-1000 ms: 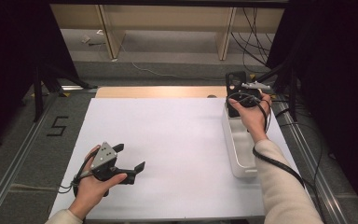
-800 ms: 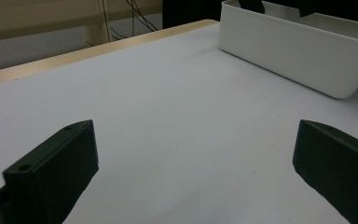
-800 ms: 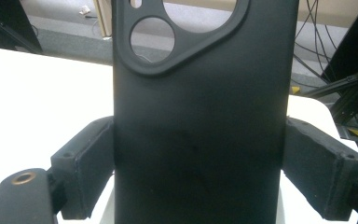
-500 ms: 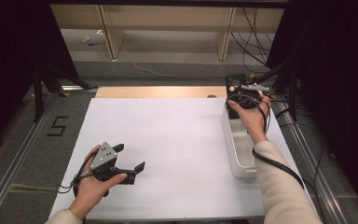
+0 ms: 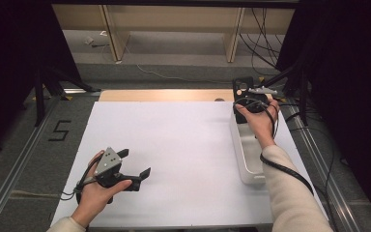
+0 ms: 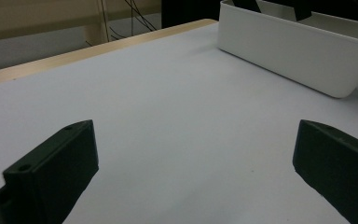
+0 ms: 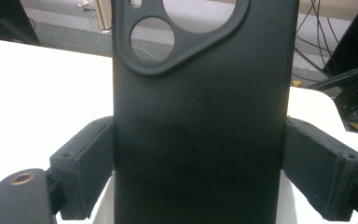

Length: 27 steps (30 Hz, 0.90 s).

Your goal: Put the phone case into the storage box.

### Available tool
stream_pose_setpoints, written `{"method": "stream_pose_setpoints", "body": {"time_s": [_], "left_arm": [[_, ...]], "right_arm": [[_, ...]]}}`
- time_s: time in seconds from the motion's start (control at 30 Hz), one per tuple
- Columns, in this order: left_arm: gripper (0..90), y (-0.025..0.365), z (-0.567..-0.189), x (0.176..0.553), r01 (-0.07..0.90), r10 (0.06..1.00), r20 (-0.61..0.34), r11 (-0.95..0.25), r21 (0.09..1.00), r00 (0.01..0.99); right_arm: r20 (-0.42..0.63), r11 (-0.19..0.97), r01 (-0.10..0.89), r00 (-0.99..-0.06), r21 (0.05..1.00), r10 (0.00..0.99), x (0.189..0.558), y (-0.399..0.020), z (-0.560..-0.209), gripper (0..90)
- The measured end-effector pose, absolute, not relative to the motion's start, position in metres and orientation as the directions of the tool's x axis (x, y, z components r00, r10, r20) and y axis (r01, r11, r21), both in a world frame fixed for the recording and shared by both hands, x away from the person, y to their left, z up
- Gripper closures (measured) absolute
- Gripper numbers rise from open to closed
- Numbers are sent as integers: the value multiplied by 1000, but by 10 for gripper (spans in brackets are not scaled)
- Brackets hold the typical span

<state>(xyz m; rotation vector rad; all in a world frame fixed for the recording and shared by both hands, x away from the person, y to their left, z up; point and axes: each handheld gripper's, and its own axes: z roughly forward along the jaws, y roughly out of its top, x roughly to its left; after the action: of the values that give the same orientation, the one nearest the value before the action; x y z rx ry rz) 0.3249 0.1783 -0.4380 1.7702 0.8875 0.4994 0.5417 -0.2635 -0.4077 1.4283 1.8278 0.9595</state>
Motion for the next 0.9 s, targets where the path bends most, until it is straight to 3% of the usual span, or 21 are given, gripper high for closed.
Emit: {"method": "stream_pose_setpoints", "body": {"time_s": [0.9], "left_arm": [[0, 178, -438, 325, 326, 764, -73, -186, 927, 641]], "right_arm": [[16, 102, 549, -205, 829, 979, 543, -270, -419, 147]]}}
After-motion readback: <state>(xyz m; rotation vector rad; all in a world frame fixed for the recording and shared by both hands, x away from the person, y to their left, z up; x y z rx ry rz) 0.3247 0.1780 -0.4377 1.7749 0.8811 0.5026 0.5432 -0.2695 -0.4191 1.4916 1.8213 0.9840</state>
